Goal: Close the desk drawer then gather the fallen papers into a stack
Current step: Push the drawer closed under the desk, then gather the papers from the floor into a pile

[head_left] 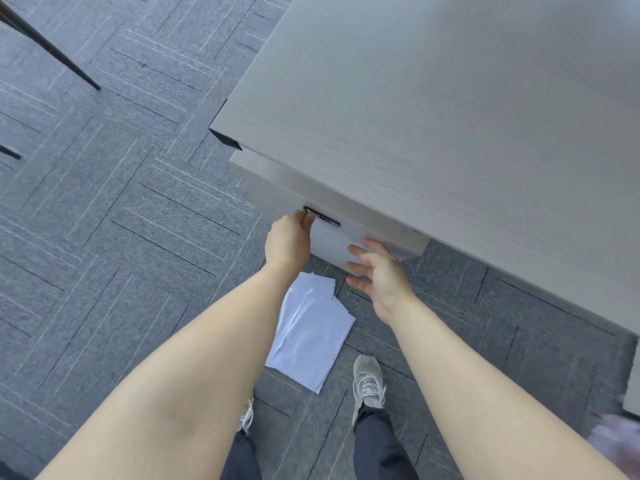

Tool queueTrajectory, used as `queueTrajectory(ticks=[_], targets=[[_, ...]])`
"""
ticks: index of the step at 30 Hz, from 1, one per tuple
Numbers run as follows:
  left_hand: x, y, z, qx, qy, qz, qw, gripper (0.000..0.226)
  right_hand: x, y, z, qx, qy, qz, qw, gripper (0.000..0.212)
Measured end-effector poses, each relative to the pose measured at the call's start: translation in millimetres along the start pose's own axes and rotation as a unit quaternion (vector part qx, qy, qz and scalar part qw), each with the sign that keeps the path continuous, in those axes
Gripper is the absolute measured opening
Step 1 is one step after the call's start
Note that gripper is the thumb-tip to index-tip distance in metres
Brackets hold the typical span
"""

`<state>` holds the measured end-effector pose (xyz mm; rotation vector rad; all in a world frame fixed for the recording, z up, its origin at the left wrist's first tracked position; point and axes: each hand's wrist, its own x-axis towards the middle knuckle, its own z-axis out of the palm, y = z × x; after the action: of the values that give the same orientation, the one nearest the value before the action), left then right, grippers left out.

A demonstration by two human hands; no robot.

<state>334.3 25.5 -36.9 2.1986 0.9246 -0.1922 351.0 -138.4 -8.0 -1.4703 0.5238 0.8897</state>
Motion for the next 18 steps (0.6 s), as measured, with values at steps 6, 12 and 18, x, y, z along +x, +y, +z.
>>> queueTrajectory(ticks=[6,12,18], targets=[[-28.8,-83.6,-9.8,-0.010,-0.124,-0.042,0.991,0.039,-18.2,42.3,17.4,-0.078,0.068,0.023,0.994,0.040],[-36.9,-248.3,23.8,-0.011,-0.226,-0.154,0.962,0.034,28.1,183.1,30.2,-0.156,0.102,0.121,0.975,0.029],[6.0,-374.9,144.2,-0.062,-0.252,-0.184,0.948,0.043,152.6,379.9,3.6,-0.194,0.126,0.151,0.961,0.056]])
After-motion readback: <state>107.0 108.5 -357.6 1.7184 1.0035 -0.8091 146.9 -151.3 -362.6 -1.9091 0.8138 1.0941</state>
